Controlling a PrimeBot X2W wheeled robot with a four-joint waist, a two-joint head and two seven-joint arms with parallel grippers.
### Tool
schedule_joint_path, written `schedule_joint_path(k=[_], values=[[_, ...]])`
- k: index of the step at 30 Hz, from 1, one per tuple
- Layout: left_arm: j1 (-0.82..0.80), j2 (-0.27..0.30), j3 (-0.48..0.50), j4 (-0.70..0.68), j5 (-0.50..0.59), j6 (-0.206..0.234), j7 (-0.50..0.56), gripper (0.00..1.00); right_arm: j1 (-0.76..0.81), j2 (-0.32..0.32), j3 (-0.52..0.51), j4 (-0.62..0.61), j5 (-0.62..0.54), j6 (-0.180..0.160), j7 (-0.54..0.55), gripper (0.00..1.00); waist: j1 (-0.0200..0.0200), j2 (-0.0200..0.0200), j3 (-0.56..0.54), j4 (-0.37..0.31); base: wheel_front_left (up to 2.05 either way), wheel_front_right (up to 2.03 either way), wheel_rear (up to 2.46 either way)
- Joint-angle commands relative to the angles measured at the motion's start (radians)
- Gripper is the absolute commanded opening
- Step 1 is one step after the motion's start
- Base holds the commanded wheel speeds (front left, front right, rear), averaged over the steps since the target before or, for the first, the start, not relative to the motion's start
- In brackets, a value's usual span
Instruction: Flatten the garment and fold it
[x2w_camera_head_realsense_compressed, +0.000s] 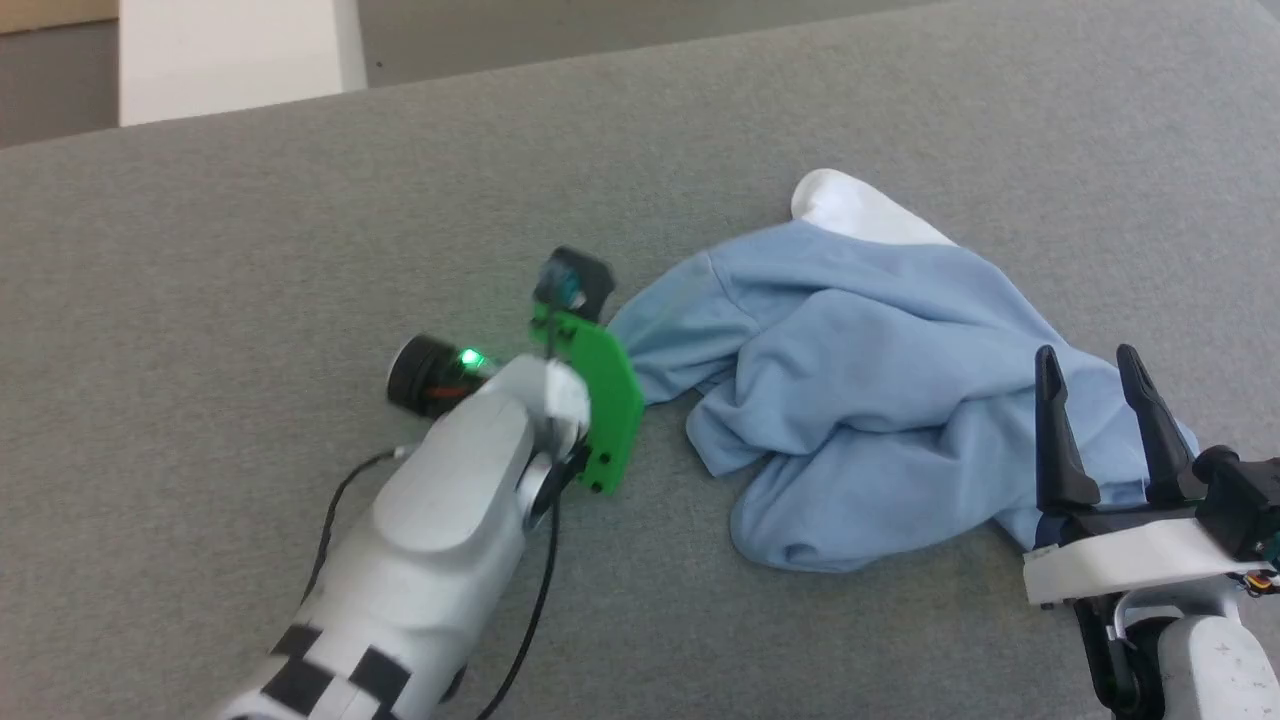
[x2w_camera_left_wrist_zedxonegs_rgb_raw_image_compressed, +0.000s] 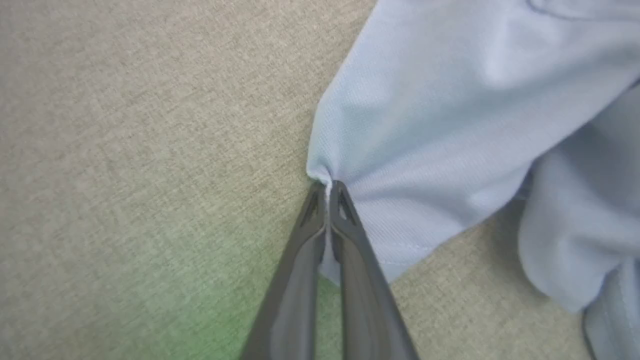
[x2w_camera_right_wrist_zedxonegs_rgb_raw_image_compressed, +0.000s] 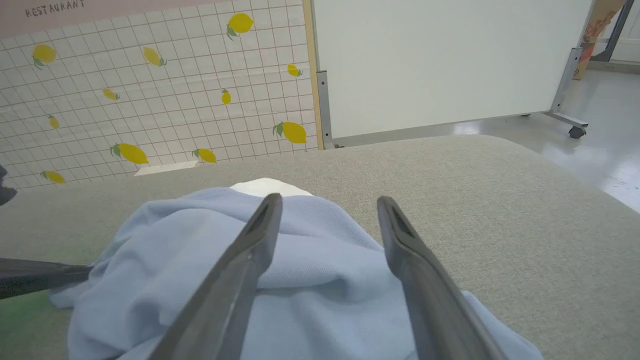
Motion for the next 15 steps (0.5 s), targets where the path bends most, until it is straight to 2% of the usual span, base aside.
schedule_joint_path(k=[1, 3, 7, 15], values=[[0.062, 0.039, 0.015, 0.001, -0.016, 0.021, -0.029, 0.0, -0.004, 0.001, 0.001, -0.009, -0.008, -0.002, 0.004, 1.0, -0.0001, -0.0001, -0.041, 0.041, 0.0, 0.0, 0.0], [0.106, 0.068, 0.062, -0.053, -0.04, 0.054, -0.104, 0.0, 0.003, 0.001, 0.001, -0.013, -0.012, -0.002, 0.01, 1.0, -0.0001, -0.0001, -0.064, 0.062, 0.0, 0.0, 0.0], [0.211, 0.131, 0.159, -0.156, -0.1, 0.114, -0.189, 0.0, 0.021, 0.001, 0.001, -0.021, -0.017, -0.002, 0.021, 1.0, -0.0001, -0.0001, -0.101, 0.099, 0.0, 0.0, 0.0], [0.481, 0.258, 0.297, -0.39, -0.184, 0.227, -0.209, 0.0, 0.049, 0.001, -0.021, -0.037, -0.038, -0.002, 0.058, 1.0, -0.0001, -0.0001, -0.14, 0.16, 0.0, 0.0, 0.0]])
